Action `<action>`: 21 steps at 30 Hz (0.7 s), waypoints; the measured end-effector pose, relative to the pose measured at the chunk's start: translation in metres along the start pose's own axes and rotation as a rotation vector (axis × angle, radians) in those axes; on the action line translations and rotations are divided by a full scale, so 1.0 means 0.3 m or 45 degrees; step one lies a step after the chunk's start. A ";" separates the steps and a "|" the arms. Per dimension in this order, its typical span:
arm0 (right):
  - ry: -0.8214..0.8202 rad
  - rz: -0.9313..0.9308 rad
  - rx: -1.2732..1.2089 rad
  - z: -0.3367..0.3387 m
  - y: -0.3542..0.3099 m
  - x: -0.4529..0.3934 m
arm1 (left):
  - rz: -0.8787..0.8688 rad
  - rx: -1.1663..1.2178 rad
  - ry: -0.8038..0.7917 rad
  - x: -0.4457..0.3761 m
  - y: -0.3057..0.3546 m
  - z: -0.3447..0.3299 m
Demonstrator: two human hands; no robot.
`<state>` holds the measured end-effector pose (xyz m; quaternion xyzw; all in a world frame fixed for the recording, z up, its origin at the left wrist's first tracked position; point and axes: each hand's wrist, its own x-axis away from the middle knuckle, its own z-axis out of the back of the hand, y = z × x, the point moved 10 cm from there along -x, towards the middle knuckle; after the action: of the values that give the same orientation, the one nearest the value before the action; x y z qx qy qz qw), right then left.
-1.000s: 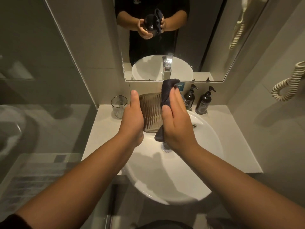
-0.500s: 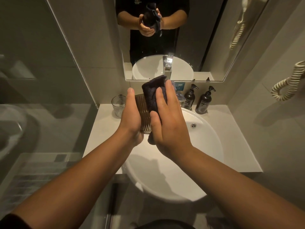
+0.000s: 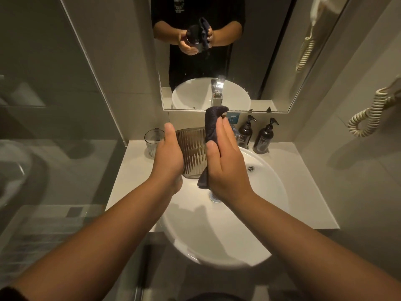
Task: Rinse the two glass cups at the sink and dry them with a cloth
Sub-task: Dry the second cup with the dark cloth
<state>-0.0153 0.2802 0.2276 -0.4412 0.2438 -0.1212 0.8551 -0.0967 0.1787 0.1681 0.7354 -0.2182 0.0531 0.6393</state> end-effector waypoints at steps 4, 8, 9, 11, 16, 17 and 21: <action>0.032 0.100 0.117 0.011 -0.049 0.011 | -0.085 -0.034 -0.154 0.035 0.028 -0.056; 0.106 0.360 0.393 0.001 -0.122 0.048 | -0.075 0.067 -0.219 0.044 0.037 -0.067; 0.113 0.387 0.417 -0.002 -0.128 0.053 | -0.067 0.094 -0.245 0.042 0.032 -0.071; 0.100 0.392 0.376 -0.006 -0.128 0.055 | -0.055 0.123 -0.282 0.040 0.025 -0.078; 0.012 0.160 -0.021 0.000 -0.059 0.025 | -0.035 0.139 -0.318 0.010 0.012 -0.063; -0.010 0.096 -0.156 -0.004 -0.035 0.014 | -0.025 0.135 -0.330 0.004 0.009 -0.059; 0.007 -0.046 -0.401 -0.008 0.018 -0.002 | 0.035 0.112 -0.450 0.000 0.015 -0.079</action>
<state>-0.0171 0.2820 0.2220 -0.5738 0.2540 -0.0981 0.7724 -0.0939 0.2011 0.1764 0.7575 -0.3347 -0.0585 0.5575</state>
